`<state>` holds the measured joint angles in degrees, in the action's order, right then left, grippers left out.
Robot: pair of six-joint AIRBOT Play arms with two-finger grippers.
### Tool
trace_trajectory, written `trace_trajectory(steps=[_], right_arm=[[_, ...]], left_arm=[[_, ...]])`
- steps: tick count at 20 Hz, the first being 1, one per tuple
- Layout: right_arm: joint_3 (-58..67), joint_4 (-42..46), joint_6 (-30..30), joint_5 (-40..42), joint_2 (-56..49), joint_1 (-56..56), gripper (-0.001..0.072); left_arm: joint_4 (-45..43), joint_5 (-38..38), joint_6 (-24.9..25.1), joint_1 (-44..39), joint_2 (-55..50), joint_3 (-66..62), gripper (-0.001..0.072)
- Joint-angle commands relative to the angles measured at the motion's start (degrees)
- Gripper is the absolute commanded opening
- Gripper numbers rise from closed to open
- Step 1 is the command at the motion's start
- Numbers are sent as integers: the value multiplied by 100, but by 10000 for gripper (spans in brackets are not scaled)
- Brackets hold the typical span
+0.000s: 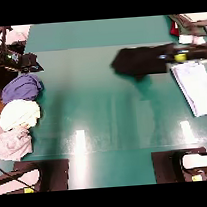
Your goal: Fold the shirts.
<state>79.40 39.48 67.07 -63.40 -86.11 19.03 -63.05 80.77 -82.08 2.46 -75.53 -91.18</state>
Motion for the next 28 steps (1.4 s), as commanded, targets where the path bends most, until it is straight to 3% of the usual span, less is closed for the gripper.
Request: trace_trajectory(steps=[1,8,12,16,23,28], right_arm=[[-192,109,-7,118,426,1458,20],[175,105,-9,105,442,2251,19],[1029,122,35,-463,442,2216,20],[1440,240,553,-1075,481,2243,20],[1440,2533,1294,-1707,968,2240,21],[1440,3620,1912,-2494,1019,2240,28]], left_arm=[[317,-208,-4,2,0,2,25],[498,-232,-24,2,0,2,25],[498,-232,-22,2,-2,4,24],[494,-221,2,2,-2,4,25],[494,-201,157,2,0,4,24],[492,-120,304,2,0,4,24]])
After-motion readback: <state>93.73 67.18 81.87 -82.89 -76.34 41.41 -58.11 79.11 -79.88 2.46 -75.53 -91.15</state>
